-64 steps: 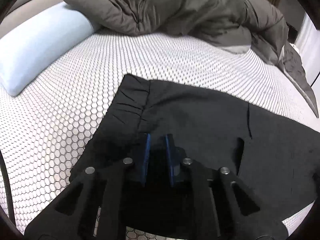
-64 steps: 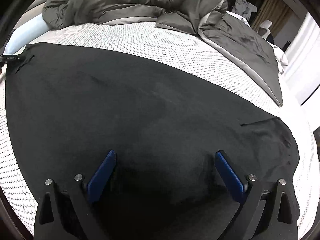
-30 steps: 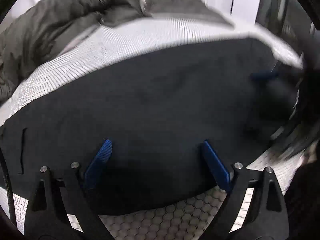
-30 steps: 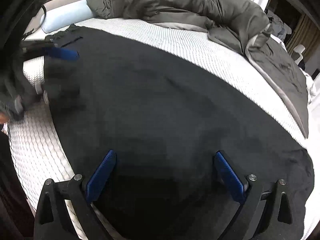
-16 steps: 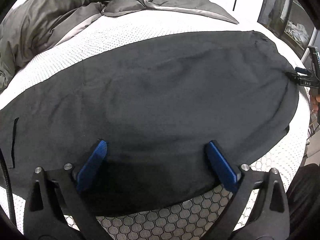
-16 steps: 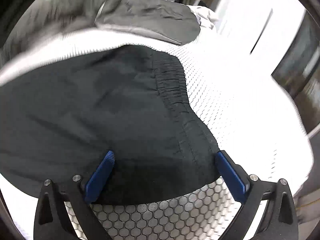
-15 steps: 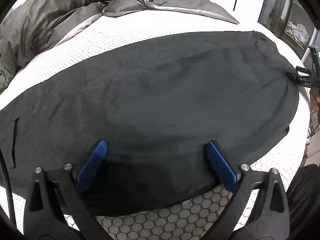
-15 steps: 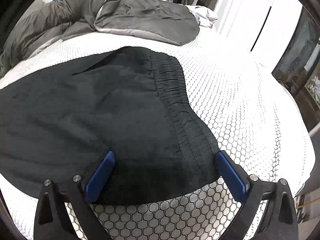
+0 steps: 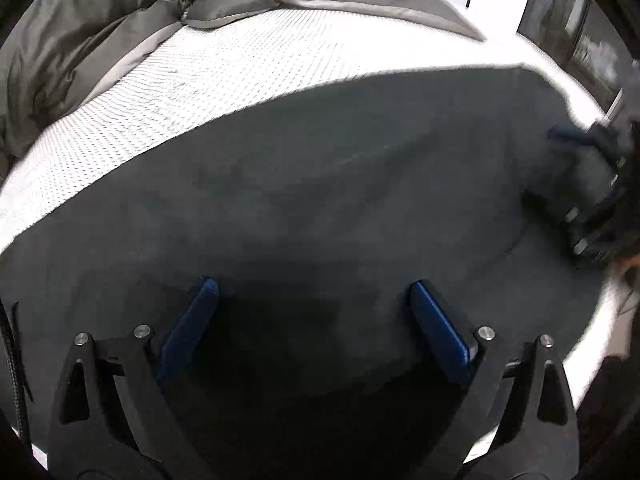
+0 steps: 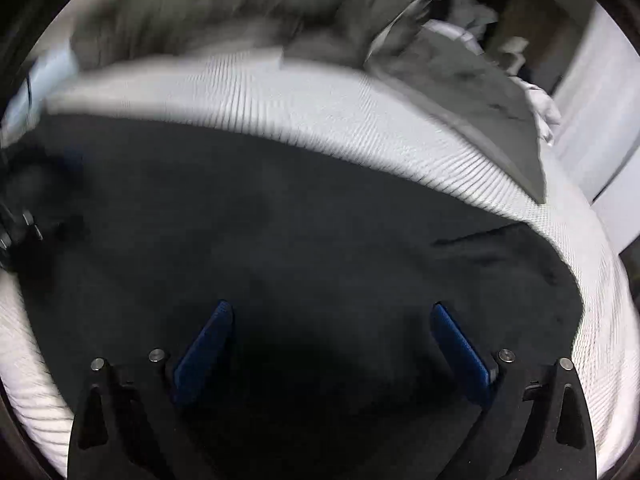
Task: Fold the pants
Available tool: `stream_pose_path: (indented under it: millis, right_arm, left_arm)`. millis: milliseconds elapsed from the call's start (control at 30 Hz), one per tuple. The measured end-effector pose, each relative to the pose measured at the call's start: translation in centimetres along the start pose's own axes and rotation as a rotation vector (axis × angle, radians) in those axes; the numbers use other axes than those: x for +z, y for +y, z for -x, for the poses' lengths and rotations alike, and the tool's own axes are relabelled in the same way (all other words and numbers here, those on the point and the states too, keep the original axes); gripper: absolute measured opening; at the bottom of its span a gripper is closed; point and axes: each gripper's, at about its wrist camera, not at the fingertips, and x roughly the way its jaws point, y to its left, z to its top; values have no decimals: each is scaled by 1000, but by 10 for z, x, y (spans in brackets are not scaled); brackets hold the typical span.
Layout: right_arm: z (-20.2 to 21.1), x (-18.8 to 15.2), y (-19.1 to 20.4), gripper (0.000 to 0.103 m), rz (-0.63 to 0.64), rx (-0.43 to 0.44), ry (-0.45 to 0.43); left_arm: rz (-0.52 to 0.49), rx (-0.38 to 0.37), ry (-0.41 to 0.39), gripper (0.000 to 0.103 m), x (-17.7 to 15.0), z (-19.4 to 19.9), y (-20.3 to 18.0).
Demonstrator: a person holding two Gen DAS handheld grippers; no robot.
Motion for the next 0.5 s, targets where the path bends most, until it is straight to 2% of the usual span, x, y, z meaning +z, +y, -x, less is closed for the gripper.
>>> stream_pose_path:
  millis: [67,100,167,200,233,300,433,500]
  right_arm:
    - [0,-8,-30,100,-93,-48,11]
    - [1,-14,-47,100,-140,-116,22]
    - [-4,-37,-95,100,-268,-311,77]
    - [-5,-49,-113,100,-324,-352,86]
    - [-4,-61,-131,101,-403,-350,75]
    - [0,-76,-151,101,-525,-240,34]
    - [22,-62,-131,101,-446,-332,15]
    - [44,-49,-119,101,-423,-364,-41]
  left_arm:
    - [14,-2,-10,97,-3,7,11]
    - [39,33,-14,97,-7,12,23]
    - [74,86,-18,97,-14,18,42]
    - [112,118,-18,98,-20,21,58]
    - [150,135,-17,99,-26,22,71]
    - [218,132,-23,99,-31,25,91]
    - [228,143,-59,92,-31,42,91]
    - [218,150,-108,92,-21,54,84]
